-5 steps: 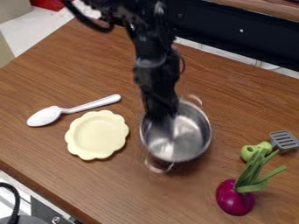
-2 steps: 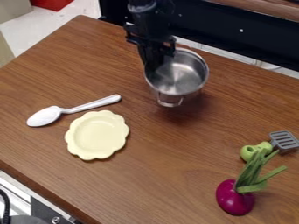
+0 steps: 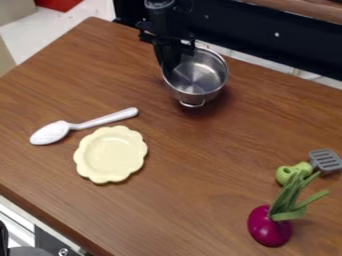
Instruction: Move the silver pot to the top center of the table
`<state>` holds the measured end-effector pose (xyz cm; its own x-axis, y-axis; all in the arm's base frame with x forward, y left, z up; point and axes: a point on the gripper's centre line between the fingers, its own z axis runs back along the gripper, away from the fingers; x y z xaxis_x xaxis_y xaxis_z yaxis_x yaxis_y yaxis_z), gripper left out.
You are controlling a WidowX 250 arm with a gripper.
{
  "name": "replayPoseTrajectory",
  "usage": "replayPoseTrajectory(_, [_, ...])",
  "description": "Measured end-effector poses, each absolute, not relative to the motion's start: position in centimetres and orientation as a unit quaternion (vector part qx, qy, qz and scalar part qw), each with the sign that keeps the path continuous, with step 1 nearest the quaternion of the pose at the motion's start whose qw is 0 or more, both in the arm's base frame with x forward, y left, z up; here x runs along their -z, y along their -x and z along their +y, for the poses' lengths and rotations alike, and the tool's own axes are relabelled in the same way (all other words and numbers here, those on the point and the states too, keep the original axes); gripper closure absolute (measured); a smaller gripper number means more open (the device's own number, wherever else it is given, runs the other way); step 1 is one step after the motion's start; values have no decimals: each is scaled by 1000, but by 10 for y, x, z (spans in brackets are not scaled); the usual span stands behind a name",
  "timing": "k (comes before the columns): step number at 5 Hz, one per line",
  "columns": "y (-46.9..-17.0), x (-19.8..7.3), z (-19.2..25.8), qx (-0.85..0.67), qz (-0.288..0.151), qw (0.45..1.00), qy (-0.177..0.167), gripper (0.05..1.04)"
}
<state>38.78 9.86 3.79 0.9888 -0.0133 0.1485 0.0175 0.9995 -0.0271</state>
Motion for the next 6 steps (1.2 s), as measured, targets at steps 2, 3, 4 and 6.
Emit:
replayPoseTrajectory(2, [-395,-22,103,-5,-71,997,9,1029])
replayPoseTrajectory(3, [-398,-22,104,-10,-77,997,-3,1029])
replayPoseTrajectory(4, [-396,-22,107,-22,-70,997,-9,1010])
replayPoseTrajectory(6, [-398,-23,108,-51,-70,996,-23,619])
